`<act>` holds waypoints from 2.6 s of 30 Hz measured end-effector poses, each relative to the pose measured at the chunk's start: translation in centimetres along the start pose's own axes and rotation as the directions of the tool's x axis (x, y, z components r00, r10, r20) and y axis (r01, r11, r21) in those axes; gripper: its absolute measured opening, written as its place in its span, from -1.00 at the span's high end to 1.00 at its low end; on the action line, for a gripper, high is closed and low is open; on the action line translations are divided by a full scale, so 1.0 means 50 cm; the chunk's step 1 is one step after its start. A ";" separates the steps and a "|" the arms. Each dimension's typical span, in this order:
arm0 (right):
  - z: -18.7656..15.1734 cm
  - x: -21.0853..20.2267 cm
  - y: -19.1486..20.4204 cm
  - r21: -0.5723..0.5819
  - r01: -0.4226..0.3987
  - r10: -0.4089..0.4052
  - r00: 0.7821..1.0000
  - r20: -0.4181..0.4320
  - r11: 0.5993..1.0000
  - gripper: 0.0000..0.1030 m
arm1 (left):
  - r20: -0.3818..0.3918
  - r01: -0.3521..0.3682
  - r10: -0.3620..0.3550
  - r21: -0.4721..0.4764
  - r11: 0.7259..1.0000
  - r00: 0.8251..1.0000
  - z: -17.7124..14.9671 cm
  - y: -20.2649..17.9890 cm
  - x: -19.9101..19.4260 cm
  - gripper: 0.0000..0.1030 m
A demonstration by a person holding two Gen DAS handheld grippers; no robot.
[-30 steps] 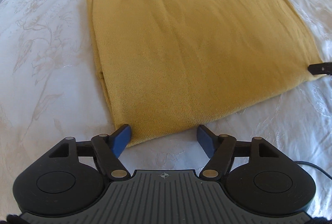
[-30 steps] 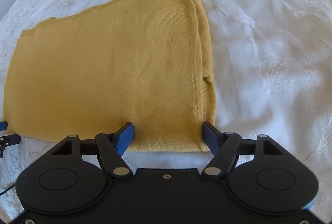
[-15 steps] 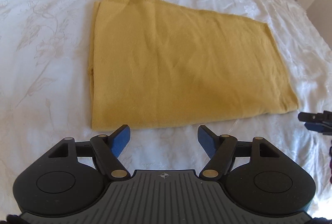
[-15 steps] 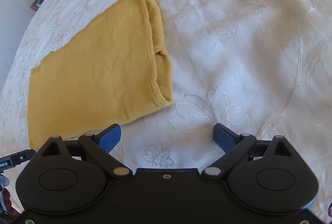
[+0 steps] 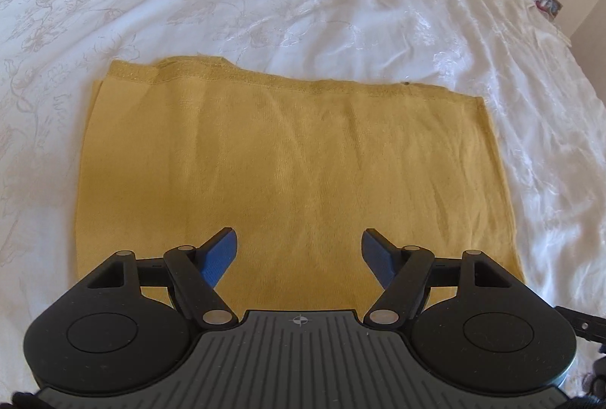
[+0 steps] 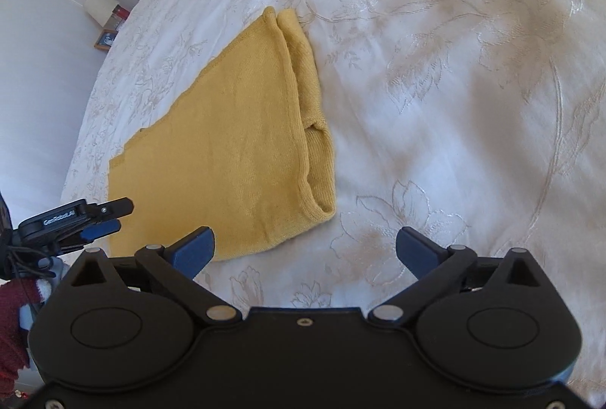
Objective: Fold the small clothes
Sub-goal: 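Move the right gripper to the folded sweater's side edge and grasp it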
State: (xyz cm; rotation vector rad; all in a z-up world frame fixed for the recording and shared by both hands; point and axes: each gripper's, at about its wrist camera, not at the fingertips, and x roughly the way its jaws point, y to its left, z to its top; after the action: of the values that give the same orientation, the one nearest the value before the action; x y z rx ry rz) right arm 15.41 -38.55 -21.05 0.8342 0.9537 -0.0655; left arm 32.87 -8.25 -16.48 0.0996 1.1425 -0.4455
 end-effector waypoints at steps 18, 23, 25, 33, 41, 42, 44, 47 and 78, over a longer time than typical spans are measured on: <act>0.142 0.066 -0.019 -0.044 -0.189 0.188 0.982 -0.033 0.981 -0.99 | -0.124 -0.091 0.093 0.020 0.996 0.988 0.074 -0.013 0.156 -0.73; 0.170 0.126 -0.022 -0.041 -0.225 0.220 0.970 -0.100 0.974 -0.99 | -0.139 -0.098 0.100 0.019 0.995 0.985 0.073 -0.013 0.174 -0.97; 0.177 0.149 -0.029 -0.029 -0.236 0.230 0.964 -0.130 0.971 -0.99 | -0.142 -0.108 0.110 0.021 0.994 0.984 0.071 -0.015 0.179 -1.00; 0.205 0.196 -0.019 0.011 -0.318 0.316 0.935 -0.158 0.948 -1.00 | -0.145 -0.120 0.122 0.023 0.992 0.982 0.068 -0.027 0.184 -1.00; 0.224 0.236 0.007 0.006 -0.368 0.365 0.919 -0.153 0.930 -1.00 | -0.146 -0.126 0.128 0.022 0.992 0.981 0.072 -0.028 0.183 -1.00; 0.224 0.241 0.009 0.004 -0.371 0.367 0.918 -0.148 0.929 -1.00 | -0.146 -0.126 0.127 0.022 0.992 0.981 0.072 -0.028 0.183 -1.00; 0.224 0.246 0.012 -0.005 -0.368 0.363 0.921 -0.144 0.930 -1.00 | -0.149 -0.122 0.124 0.022 0.992 0.981 0.073 -0.027 0.183 -1.00; 0.224 0.246 0.013 -0.021 -0.368 0.362 0.922 -0.141 0.930 -1.00 | -0.146 -0.120 0.123 0.031 0.992 0.982 0.088 -0.026 0.173 -1.00; 0.187 0.195 0.008 0.025 -0.272 0.273 0.955 -0.113 0.962 -0.76 | -0.166 -0.096 0.106 0.069 0.993 0.980 -0.028 -0.009 0.118 -0.98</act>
State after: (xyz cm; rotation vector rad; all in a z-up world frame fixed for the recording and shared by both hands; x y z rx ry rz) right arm 27.90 -41.48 -25.25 0.9798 0.9380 0.2195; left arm 33.47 -9.96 -22.28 0.2512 1.2849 -0.3868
